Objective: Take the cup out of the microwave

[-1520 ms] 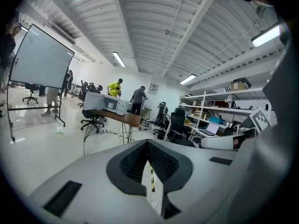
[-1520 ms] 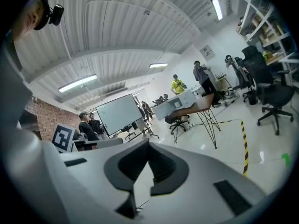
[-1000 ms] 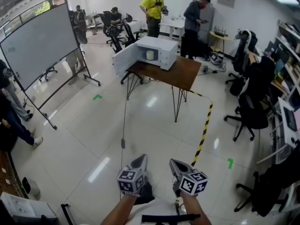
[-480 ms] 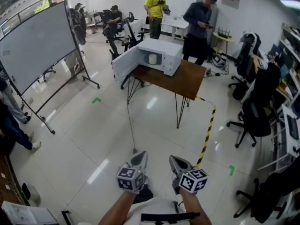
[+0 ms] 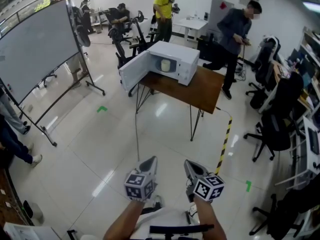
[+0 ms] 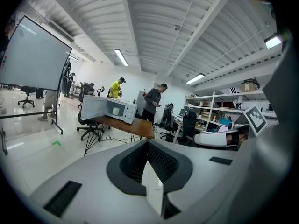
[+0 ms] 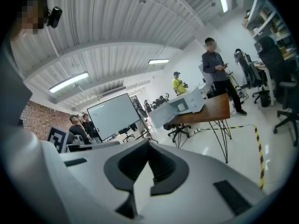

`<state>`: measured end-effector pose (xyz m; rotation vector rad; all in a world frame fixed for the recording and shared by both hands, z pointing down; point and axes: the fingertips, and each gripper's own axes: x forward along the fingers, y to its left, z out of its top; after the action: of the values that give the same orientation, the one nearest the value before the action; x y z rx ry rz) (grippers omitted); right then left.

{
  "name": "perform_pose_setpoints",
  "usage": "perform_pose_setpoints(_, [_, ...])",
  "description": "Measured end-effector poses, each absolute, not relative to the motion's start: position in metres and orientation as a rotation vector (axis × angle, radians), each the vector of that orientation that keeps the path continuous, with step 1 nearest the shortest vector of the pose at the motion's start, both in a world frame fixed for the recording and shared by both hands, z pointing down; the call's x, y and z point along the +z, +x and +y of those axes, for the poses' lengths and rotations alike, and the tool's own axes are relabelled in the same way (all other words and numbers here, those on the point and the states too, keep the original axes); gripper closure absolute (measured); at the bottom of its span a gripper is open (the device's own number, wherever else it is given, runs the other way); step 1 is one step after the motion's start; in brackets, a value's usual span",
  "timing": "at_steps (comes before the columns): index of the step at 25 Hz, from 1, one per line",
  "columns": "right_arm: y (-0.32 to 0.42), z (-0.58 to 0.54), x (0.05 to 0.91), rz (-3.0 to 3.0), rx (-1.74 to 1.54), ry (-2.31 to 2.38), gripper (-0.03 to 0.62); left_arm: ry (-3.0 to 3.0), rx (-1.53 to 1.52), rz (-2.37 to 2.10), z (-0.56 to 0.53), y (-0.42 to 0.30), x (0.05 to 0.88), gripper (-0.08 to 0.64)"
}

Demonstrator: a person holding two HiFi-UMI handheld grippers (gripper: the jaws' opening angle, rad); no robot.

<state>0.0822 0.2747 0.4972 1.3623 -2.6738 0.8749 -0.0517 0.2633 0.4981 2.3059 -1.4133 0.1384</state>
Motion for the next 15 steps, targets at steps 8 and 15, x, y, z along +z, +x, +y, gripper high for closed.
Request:
perform_pose_setpoints(8, [0.071, 0.230, 0.497, -2.643, 0.881, 1.420, 0.580, 2.337, 0.166, -1.374, 0.215, -0.068, 0.496, 0.560])
perform_pose_setpoints(15, [0.061, 0.199, 0.505, -2.641, 0.904, 1.396, 0.580, 2.306, 0.155, -1.395, 0.185, -0.080, 0.503, 0.560])
